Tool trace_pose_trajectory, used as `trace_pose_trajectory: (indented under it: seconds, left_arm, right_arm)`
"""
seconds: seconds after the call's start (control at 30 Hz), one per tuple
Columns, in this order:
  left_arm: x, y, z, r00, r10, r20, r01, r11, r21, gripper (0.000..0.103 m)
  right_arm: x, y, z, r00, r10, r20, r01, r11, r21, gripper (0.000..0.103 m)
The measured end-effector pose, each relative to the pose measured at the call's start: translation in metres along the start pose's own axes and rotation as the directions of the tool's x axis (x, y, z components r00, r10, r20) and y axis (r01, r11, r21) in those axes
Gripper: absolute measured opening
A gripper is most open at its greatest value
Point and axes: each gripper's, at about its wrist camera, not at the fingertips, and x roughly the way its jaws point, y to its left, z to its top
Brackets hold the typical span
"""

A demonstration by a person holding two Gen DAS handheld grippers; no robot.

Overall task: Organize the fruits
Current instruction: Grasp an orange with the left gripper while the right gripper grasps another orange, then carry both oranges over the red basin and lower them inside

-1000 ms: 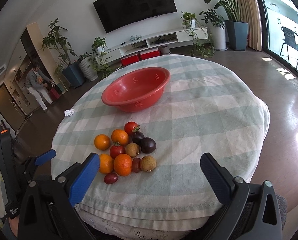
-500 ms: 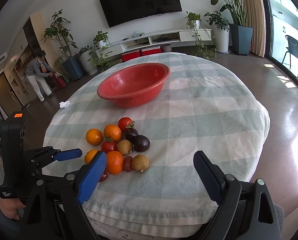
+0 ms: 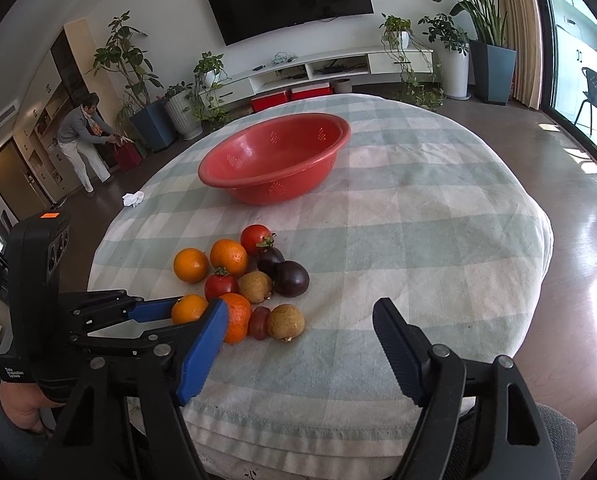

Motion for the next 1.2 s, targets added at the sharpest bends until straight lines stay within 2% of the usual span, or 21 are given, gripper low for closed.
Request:
trace_pose_trajectory:
  seconds: [0.33,0.6,0.87,1.07,1.2]
  left_arm:
    - [-0.018,0.023,-0.013,0.999,-0.010,0.042,0.013,0.997,-0.081,0.036]
    - [-0.040,0.044,-0.032,0.996,-0.020,0.093,0.034,0.987,-0.159,0.036]
    - [-0.045,0.044,-0.039,0.993,-0.030,0.110,0.047,0.986,-0.158,0.036]
    - [-0.040,0.042,-0.040,0.993,-0.041,0.108,0.057,0.986,-0.158,0.036]
    - [-0.041,0.043,-0.040,0.993,-0.039,0.110,0.056,0.985,-0.161,0.036]
  right_arm:
    - [0.012,0.024,-0.003,0.999,0.021,-0.040,-0.025,0.997,-0.080,0.070]
    - [0.039,0.056,-0.005,0.995,0.020,-0.102,-0.037,0.985,-0.169,0.053]
    - [0.060,0.067,-0.007,0.987,-0.026,-0.157,-0.006,0.979,-0.202,0.045]
    - [0.062,0.070,-0.006,0.987,-0.051,-0.151,0.014,0.971,-0.238,0.038]
    - [0.062,0.073,-0.007,0.987,-0.061,-0.146,0.021,0.964,-0.264,0.036]
